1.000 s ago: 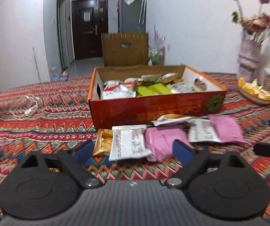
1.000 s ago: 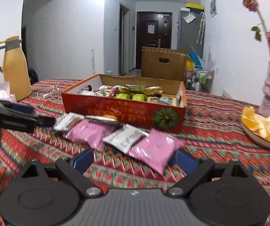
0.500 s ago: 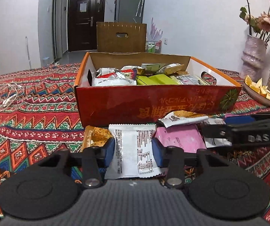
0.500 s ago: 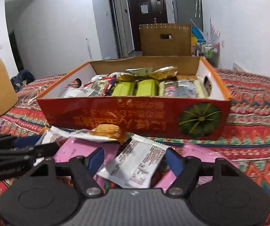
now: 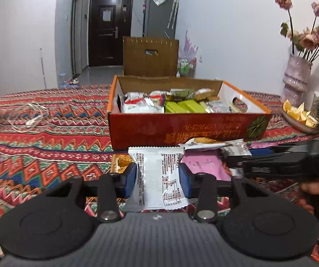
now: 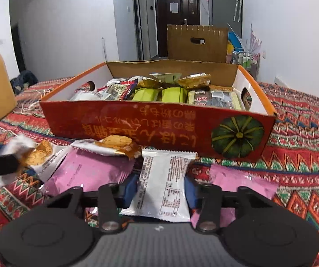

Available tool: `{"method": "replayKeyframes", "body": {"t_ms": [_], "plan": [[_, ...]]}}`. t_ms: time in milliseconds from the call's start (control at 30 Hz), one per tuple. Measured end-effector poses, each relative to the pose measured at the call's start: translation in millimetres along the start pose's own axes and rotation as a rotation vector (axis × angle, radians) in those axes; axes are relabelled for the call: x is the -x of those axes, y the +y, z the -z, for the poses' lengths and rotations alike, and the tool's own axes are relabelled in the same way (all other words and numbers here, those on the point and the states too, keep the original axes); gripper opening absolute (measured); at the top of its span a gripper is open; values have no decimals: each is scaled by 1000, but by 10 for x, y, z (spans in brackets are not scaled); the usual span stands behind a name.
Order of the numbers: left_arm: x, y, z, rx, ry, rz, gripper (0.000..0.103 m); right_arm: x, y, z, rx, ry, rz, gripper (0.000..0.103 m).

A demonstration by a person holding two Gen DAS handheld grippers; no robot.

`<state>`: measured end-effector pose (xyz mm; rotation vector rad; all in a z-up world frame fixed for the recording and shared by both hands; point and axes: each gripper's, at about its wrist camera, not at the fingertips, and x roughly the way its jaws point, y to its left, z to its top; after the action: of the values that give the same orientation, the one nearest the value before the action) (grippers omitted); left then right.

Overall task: Organize snacks
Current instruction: 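Lift both white sachets and carry them over the orange box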

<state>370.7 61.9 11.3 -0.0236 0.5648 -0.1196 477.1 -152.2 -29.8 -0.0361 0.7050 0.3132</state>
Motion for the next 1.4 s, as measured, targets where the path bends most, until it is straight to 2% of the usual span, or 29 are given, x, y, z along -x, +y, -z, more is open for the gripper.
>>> {"method": "replayKeyframes", "body": {"t_ms": [67,133,200,400,533,700,833,967,1133,1400], "plan": [[129,-53,4,-6,-6,-15,41,-62,50,-10,29,-6,16,48],[287,-110,8,-1,-15,-27,41,-20,72,-16,22,2,10,37],[492,-161,31,6,-24,-34,41,144,93,15,17,-8,-17,37],[1125,-322,188,-1,-64,-56,41,1028,191,344,39,-86,-68,37],[1514,-414,343,39,-90,-43,41,1633,230,666,23,-135,-89,37],[1890,-498,547,58,-110,-52,41,2348,193,1117,-8,-191,-76,37],[2128,-563,708,61,-121,-57,41,2756,162,1379,-1,-210,-48,37],[2289,-636,836,60,-120,-51,41,2952,142,1543,-8,-217,-38,37],[2345,-696,880,43,-119,-48,41,3008,142,1641,-10,-218,-39,37],[2246,-690,758,38,-126,-43,41,2916,161,1513,3,-229,-64,38]]}}
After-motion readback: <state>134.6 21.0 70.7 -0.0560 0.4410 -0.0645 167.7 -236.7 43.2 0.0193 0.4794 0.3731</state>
